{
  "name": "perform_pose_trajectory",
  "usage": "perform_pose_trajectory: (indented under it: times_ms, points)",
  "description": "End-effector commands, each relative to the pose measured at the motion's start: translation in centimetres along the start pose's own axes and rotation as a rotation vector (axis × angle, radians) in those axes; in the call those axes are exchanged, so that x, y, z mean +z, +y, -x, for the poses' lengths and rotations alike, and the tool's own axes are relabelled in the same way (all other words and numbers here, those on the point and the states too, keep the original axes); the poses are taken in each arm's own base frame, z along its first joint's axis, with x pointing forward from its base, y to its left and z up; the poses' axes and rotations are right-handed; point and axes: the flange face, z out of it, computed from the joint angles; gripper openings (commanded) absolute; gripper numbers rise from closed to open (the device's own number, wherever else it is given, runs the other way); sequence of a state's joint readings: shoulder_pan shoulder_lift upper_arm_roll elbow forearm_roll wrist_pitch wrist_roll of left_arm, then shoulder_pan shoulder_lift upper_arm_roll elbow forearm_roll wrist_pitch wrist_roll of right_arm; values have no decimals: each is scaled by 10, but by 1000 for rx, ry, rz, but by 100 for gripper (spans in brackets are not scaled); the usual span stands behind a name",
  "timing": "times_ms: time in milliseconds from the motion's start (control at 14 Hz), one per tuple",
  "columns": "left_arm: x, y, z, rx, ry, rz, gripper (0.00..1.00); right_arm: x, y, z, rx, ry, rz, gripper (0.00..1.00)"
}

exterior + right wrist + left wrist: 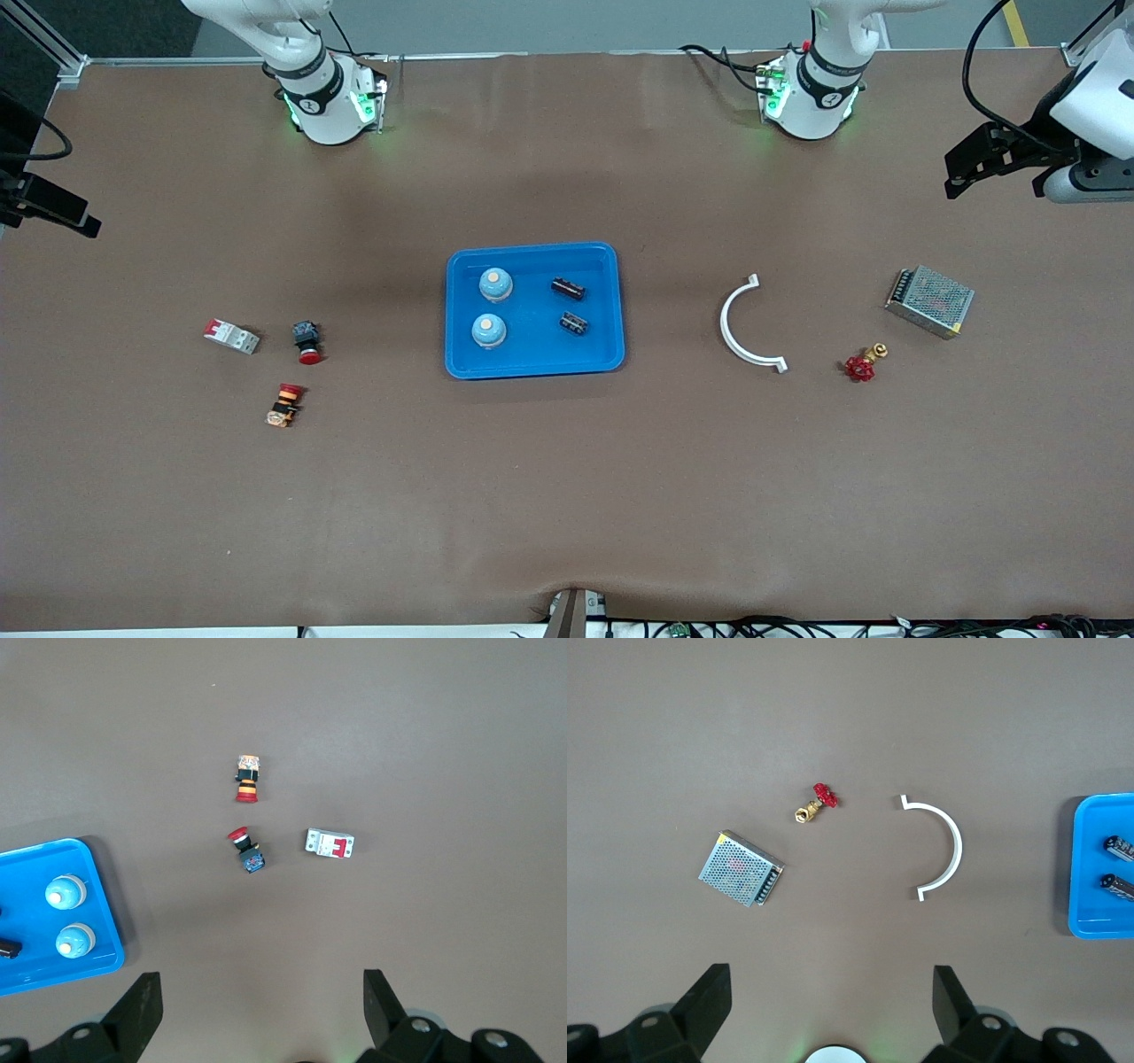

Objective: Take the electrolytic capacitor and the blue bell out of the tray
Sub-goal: 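Move the left gripper and the right gripper toward the blue tray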

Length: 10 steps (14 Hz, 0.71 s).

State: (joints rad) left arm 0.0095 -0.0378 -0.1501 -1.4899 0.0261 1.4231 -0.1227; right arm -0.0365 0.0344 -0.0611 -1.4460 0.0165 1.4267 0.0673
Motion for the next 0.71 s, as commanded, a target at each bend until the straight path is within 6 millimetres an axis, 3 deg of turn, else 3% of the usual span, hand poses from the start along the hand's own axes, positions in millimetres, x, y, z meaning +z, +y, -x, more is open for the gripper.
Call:
perform_pose_trajectory:
  times_ms: [0, 285, 427, 570, 641]
  points:
    - [-7, -1, 4, -10, 4, -23, 100, -5, 3, -3, 7, 8, 4, 100]
    - [-5, 7, 2, -2, 2, -22, 100, -7, 0, -5, 4, 32, -8, 100]
    - [4, 18, 2, -7, -21, -7, 100, 4, -6, -8, 12, 25, -11, 100]
    - [21, 69, 10, -101, -51, -1, 100, 31, -13, -12, 43, 9, -11, 100]
    - [31, 85, 10, -115, -56, -6, 100, 49, -28, -11, 58, -9, -6, 100]
